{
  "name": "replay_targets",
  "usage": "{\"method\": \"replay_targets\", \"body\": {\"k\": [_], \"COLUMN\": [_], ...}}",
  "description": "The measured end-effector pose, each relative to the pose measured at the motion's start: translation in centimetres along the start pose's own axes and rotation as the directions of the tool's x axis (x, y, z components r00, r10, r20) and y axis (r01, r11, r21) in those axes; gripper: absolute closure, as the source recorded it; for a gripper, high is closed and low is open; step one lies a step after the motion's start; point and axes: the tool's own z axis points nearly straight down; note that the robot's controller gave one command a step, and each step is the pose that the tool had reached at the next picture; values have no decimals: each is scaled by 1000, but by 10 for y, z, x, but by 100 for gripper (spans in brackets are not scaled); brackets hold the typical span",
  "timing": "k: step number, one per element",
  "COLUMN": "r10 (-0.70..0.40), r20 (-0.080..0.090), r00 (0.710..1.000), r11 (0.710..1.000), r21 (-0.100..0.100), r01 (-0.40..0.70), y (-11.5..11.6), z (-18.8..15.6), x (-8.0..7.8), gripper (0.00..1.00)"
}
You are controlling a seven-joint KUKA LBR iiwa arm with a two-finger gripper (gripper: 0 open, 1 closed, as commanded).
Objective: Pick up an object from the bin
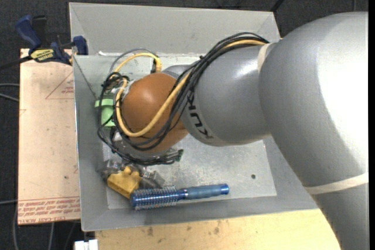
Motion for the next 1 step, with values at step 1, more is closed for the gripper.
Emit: {"method": "replay_targets", "body": {"k": [1], "r10": [-1], "r20": [-4], "r00": [1000], "r11": [1000], "r21": [-8], "r01": [1], "y": [3], "z": [1], "x": [0], "gripper": [100]}}
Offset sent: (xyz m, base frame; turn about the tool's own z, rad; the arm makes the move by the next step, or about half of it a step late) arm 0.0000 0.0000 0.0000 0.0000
